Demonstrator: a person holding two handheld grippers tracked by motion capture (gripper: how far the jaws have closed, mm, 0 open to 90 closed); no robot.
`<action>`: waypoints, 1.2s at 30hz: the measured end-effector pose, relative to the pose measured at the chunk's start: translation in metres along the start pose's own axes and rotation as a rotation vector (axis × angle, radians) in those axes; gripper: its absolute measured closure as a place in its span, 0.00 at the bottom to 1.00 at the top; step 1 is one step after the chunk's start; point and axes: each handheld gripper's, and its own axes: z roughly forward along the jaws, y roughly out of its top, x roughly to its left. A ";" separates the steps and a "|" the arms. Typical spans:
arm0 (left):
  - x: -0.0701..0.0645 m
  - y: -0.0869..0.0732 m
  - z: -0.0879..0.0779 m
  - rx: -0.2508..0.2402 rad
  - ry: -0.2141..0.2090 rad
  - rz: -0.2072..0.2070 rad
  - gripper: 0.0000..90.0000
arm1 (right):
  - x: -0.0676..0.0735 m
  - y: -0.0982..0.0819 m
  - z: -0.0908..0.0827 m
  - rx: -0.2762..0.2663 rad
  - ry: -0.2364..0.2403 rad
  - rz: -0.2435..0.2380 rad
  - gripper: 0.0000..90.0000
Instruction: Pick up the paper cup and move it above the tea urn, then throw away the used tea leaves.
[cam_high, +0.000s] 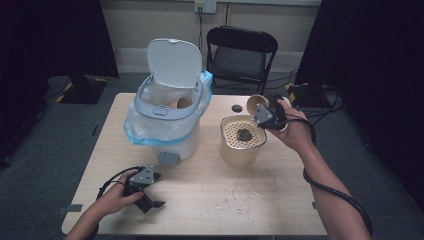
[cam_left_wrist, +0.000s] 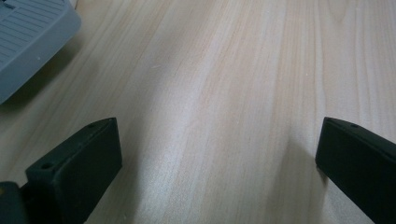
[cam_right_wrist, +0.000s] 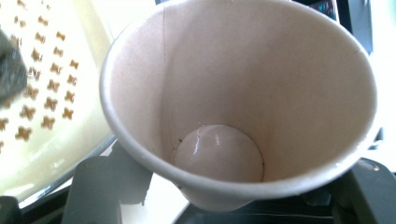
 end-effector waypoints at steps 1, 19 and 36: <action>0.000 0.000 0.000 0.000 0.000 0.000 0.00 | -0.002 -0.002 0.000 -0.010 0.009 0.032 0.38; 0.000 0.000 0.000 0.000 0.000 0.000 0.00 | -0.020 -0.014 -0.002 -0.097 0.201 0.454 0.37; 0.000 0.000 0.000 -0.002 -0.001 0.001 0.00 | -0.023 -0.018 0.002 -0.143 0.287 0.626 0.37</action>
